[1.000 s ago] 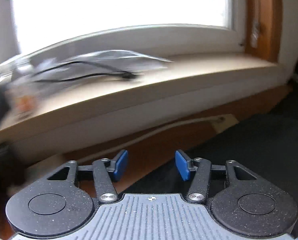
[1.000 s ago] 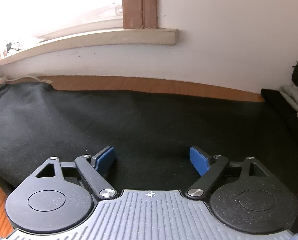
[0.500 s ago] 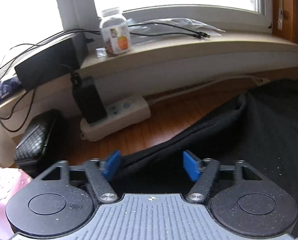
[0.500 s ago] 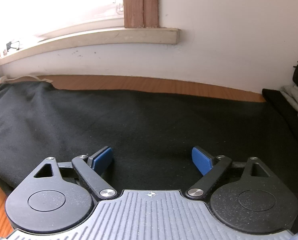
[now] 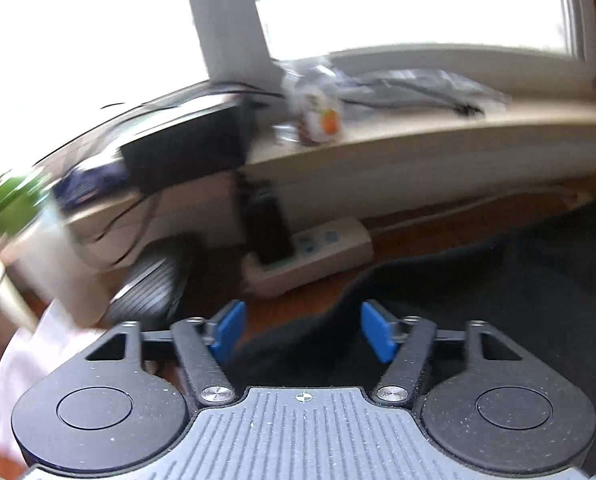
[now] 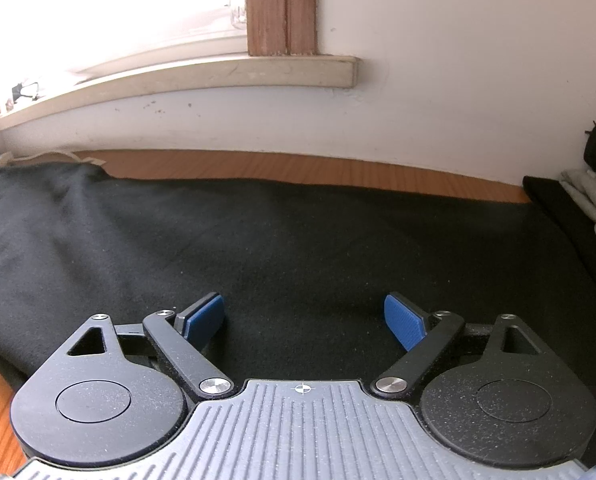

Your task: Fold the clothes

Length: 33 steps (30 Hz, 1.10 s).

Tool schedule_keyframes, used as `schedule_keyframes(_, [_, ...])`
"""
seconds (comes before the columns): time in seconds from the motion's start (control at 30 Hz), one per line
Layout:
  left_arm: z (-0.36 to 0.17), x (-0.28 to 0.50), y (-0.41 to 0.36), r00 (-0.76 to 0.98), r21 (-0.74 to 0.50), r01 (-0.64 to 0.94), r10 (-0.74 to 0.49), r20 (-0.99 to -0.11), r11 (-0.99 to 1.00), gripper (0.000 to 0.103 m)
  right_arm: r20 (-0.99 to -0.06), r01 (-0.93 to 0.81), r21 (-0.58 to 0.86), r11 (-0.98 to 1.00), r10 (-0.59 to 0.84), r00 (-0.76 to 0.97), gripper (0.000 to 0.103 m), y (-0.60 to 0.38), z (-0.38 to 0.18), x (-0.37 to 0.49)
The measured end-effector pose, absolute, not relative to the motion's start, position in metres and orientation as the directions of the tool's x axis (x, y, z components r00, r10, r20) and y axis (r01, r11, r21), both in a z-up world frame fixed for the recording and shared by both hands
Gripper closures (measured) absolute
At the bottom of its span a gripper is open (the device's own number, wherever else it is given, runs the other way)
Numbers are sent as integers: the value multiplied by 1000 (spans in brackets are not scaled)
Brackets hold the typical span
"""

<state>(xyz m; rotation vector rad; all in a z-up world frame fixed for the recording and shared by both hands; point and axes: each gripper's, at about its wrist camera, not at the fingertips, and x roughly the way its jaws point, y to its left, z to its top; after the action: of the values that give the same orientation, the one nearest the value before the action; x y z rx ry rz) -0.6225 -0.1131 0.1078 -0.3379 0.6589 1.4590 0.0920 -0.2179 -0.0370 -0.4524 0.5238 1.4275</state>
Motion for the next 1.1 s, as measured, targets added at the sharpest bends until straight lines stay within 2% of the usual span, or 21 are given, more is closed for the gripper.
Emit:
schedule_keyframes(0.07, [109,-639,-146,-16,115,-991,805,-592,65,25,-591,-995,17,95,804,67,16,-218,-37,92])
schedule_keyframes(0.3, [71,-669,-218,8,-38,-999,788,-616,-19,27,-591,-996,18,93,804,64,15,-218,-37,93])
schedule_keyframes(0.33, [67,-671,-220,21,-58,-998,786,-618,-19,32,-591,-996,19,93,804,64,15,-218,-37,93])
schedule_keyframes(0.37, [62,-673,-222,33,-77,-997,784,-620,-19,48,-591,-996,20,92,804,63,14,-218,-37,93])
schedule_keyframes(0.4, [60,-674,-220,50,-94,-996,782,-621,-11,57,-591,-996,20,92,804,63,14,-218,-36,94])
schedule_keyframes(0.43, [60,-675,-216,48,-92,-996,786,-617,-12,74,-592,-996,19,93,804,63,14,-219,-36,94])
schedule_keyframes(0.47, [63,-674,-212,30,-68,-998,794,-607,-14,82,-592,-995,19,93,804,64,14,-219,-36,93])
schedule_keyframes(0.53, [72,-673,-202,-18,-7,-1000,809,-588,-28,84,-592,-995,19,94,803,65,14,-220,-36,93])
schedule_keyframes(0.6, [87,-684,-188,-50,-1,-998,820,-570,-61,84,-592,-995,19,94,803,64,14,-220,-36,93])
schedule_keyframes(0.7, [99,-683,-169,-82,39,-997,800,-594,-73,80,-593,-996,16,89,803,62,13,-220,-36,91])
schedule_keyframes(0.8, [100,-667,-169,-130,124,-990,793,-595,-69,70,-594,-996,19,82,802,55,10,-220,-36,91])
schedule_keyframes(0.83, [101,-665,-173,-140,135,-988,800,-584,-75,59,-596,-997,20,77,802,50,9,-220,-36,91])
schedule_keyframes(0.87, [102,-663,-179,-146,139,-987,807,-572,-80,40,-598,-997,19,71,800,46,7,-220,-36,90])
schedule_keyframes(0.93, [105,-658,-193,-135,137,-988,830,-541,-72,24,-602,-998,17,63,798,40,5,-219,-36,89])
schedule_keyframes(1.0, [109,-648,-204,-99,112,-993,848,-521,-47,23,-603,-998,13,63,797,42,4,-218,-36,88])
schedule_keyframes(1.1, [111,-626,-211,-39,87,-996,862,-505,6,17,-578,-997,11,78,814,57,0,-223,-34,84])
